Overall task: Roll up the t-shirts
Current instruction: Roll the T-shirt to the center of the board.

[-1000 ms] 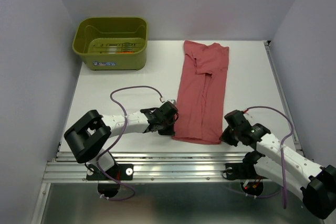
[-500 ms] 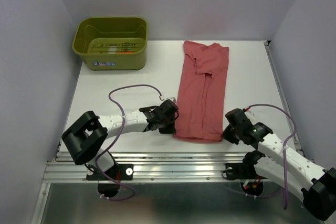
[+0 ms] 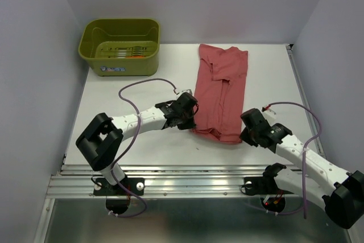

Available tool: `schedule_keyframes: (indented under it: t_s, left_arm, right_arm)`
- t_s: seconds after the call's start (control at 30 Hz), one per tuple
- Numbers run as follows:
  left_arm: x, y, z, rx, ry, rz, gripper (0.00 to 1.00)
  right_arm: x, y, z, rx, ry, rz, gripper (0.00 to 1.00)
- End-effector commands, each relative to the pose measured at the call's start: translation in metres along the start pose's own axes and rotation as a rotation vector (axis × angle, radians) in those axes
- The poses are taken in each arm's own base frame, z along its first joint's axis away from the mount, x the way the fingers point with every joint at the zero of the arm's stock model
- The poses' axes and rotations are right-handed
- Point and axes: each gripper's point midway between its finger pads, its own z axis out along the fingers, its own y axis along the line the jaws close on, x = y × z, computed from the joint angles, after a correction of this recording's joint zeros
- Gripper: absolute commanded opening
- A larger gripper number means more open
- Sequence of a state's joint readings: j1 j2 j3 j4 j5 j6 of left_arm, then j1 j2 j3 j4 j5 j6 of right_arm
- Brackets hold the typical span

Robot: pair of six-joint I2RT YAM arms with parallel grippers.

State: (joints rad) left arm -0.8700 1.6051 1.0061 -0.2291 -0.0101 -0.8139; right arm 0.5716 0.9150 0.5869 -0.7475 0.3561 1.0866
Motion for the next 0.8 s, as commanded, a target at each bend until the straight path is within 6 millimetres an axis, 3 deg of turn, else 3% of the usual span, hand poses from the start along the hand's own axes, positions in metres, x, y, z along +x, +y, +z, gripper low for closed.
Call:
schedule_keyframes:
  t_s: [0.0, 0.33, 0.77]
  left_arm:
    - [-0.024, -0.001, -0.002, -0.022, -0.060, -0.015, 0.00]
    - [-0.046, 0.001, 0.007, -0.033, -0.091, -0.022, 0.00]
    - [-0.055, 0.004, 0.019, -0.050, -0.101, 0.002, 0.00]
  right_arm:
    - [-0.026, 0.012, -0.004, -0.009, -0.108, -0.009, 0.01]
    - [-0.036, 0.025, 0.005, -0.001, -0.143, -0.039, 0.01]
    - [-0.040, 0.038, 0.023, 0.016, -0.160, -0.074, 0.02]
